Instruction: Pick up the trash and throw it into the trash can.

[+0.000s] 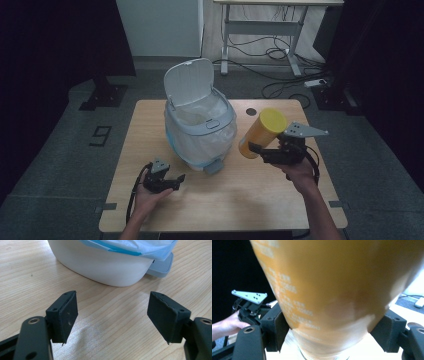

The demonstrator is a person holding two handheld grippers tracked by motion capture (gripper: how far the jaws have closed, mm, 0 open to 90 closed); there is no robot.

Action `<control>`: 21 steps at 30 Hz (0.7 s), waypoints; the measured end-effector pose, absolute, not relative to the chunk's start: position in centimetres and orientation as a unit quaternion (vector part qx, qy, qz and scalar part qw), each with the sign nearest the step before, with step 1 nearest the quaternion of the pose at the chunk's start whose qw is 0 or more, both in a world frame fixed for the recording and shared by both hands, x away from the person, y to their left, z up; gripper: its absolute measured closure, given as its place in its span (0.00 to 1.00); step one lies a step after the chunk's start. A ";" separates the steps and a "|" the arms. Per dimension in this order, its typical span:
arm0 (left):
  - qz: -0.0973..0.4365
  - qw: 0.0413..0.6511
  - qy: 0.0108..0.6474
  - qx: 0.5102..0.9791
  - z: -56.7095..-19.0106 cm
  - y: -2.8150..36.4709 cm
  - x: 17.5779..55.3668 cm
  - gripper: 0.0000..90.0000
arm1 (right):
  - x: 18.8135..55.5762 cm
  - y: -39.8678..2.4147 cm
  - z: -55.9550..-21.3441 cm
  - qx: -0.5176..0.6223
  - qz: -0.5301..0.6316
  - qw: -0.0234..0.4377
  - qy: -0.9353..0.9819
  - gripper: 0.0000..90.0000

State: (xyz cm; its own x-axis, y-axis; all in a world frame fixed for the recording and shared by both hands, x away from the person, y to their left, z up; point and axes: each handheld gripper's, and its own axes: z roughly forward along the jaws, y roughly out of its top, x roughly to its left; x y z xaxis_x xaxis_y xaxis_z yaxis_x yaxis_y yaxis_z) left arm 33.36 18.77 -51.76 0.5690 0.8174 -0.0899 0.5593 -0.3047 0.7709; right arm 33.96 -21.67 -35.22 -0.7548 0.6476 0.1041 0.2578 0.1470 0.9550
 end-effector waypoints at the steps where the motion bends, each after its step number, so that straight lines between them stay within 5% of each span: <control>1: 0.162 0.398 0.435 0.791 -51.8 18.8 33.4 0.27 | 34.1 -21.6 -35.0 0.305 0.577 0.170 0.738 0.26; 21: 0.157 0.397 0.438 0.791 -51.9 18.8 33.4 0.28 | 35.7 -19.7 -30.5 0.286 0.587 0.176 0.736 0.26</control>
State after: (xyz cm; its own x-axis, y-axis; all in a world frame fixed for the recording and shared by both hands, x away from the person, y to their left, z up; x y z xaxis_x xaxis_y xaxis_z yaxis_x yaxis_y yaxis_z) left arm 33.35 18.82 -51.88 0.5671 0.8176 -0.0996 0.5693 -0.3017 0.7648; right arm 35.73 -19.74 -30.54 -0.7739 0.6286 0.0770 0.2145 0.1458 0.9658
